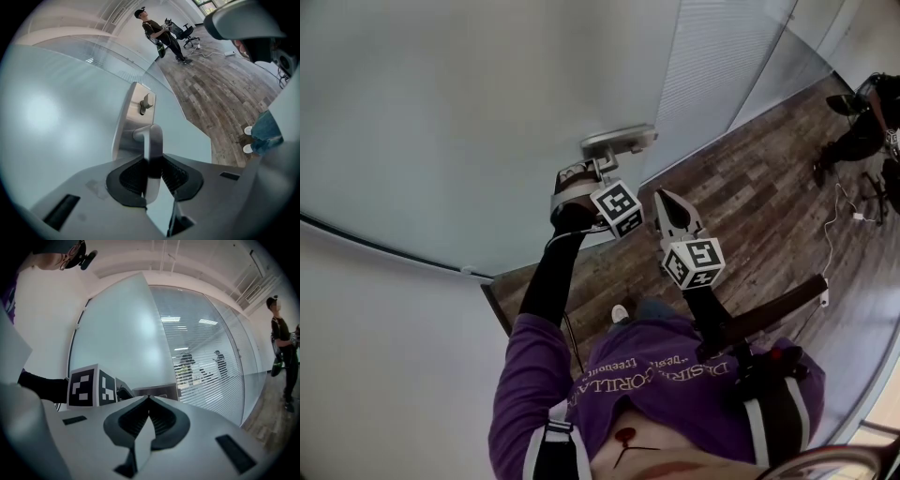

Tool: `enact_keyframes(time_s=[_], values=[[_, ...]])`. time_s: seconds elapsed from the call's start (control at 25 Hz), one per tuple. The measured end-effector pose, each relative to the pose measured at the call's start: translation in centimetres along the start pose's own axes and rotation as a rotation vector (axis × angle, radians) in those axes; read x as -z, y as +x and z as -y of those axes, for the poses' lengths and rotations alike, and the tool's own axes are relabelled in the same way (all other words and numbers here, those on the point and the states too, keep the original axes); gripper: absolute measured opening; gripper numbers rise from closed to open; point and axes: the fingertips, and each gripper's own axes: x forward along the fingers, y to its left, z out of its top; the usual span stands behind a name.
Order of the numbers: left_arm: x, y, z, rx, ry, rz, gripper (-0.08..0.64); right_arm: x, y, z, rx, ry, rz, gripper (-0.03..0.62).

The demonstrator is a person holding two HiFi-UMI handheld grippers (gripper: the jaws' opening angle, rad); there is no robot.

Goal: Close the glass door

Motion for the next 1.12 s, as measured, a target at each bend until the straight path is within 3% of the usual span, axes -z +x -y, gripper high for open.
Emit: enact_keyframes(time_s=[0.32, 1.12], values=[[0.0, 1.6, -1.5, -0.023, -0.013, -0.001, 0.084, 0.3, 0.9, 0.9, 0.016, -0.004, -0.018, -0.003], [0.5, 5.0, -4.3, 0.016, -0.08, -0.069, 0.084, -0.8, 7.2, 3.3, -0.105, 0.015, -0.043, -0.003]])
